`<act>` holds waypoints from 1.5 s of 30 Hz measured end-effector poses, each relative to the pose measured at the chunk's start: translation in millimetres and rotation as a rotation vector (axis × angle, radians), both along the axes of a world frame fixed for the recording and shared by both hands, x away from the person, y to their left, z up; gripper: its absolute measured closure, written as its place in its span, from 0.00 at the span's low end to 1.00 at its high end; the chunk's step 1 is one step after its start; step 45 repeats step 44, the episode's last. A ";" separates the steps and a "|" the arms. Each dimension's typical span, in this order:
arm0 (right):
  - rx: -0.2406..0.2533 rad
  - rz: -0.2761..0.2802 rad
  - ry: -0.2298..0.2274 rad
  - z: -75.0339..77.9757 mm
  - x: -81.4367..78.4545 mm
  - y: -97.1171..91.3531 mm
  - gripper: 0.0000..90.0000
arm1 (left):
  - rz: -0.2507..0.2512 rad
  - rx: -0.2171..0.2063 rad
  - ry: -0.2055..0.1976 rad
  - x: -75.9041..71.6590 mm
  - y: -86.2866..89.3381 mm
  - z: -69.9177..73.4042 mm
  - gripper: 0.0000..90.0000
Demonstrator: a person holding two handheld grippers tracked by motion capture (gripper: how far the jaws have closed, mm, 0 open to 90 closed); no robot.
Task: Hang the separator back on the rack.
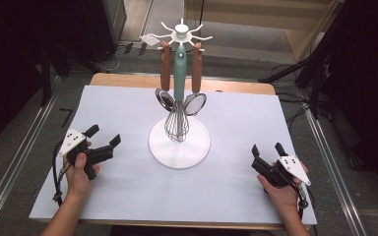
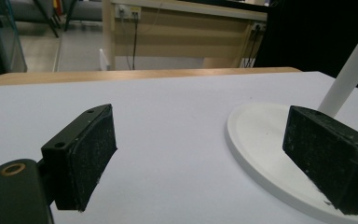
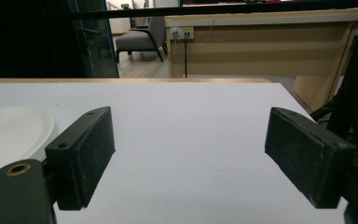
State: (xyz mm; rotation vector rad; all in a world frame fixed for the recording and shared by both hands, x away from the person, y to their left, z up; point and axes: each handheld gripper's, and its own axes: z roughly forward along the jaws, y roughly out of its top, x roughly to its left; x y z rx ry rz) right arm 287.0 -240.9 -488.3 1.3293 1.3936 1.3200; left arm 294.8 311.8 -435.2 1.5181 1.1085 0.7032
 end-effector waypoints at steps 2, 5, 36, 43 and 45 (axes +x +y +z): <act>0.000 0.000 0.001 0.1 0.0 0.0 0.18 | 0.006 0.001 0.000 -0.8 1.4 -1.1 0.12; -0.001 -0.001 0.001 0.1 -0.2 0.0 0.18 | 0.019 0.006 0.001 -4.7 7.6 -4.4 0.11; 0.000 0.007 0.002 0.0 0.4 -0.3 0.18 | 0.139 0.075 0.097 -34.8 45.7 -23.5 0.11; 0.013 0.006 0.005 -0.1 0.7 -1.9 0.18 | 0.139 0.103 0.140 -28.5 42.3 -25.5 0.12; 0.016 0.006 0.009 0.0 0.7 -2.2 0.18 | 0.139 0.105 0.144 -28.2 42.2 -25.3 0.12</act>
